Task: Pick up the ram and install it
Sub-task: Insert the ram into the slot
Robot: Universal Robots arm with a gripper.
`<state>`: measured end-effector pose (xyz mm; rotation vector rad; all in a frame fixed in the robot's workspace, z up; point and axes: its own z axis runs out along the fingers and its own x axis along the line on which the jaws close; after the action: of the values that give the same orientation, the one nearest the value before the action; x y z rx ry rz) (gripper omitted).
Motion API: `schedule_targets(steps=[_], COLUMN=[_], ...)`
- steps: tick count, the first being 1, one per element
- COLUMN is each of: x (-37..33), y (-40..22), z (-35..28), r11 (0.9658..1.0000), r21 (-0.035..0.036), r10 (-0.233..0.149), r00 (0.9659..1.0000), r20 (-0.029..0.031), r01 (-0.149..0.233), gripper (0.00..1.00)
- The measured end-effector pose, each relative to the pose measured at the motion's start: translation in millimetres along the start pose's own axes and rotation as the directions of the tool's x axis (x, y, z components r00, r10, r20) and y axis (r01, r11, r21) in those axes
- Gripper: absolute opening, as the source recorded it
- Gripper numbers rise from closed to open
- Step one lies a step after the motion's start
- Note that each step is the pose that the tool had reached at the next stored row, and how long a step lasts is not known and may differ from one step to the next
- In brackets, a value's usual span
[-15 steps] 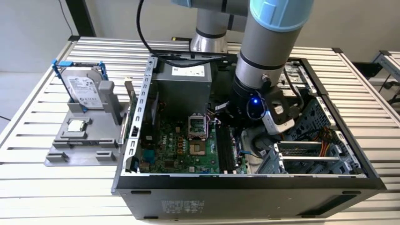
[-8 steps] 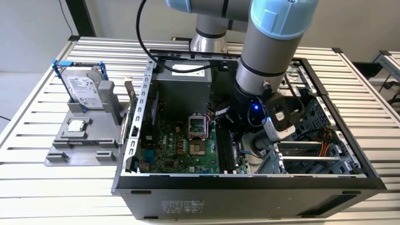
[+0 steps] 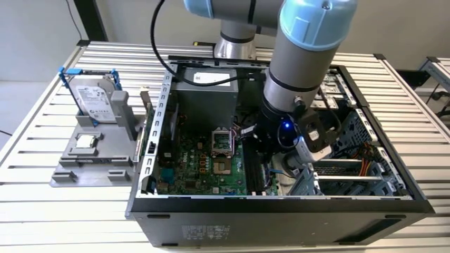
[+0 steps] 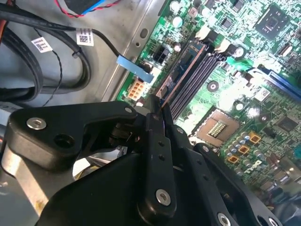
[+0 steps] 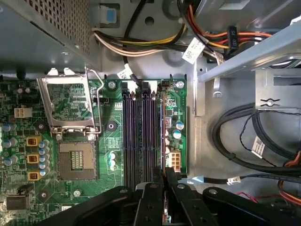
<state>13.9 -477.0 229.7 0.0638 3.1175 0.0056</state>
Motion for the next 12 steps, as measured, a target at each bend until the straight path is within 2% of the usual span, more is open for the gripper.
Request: schedule_targets(steps=[4,12], x=[1.1,2.4], y=[-0.7,-0.7], z=[2.8,7.7], r11=[0.9996,0.9996], r21=[-0.0005,-0.0006], r10=[-0.027,-0.029], r00=[0.9996,0.9996], r20=[-0.0001,-0.0001], r01=[0.027,0.029], gripper=[0.00,0.00])
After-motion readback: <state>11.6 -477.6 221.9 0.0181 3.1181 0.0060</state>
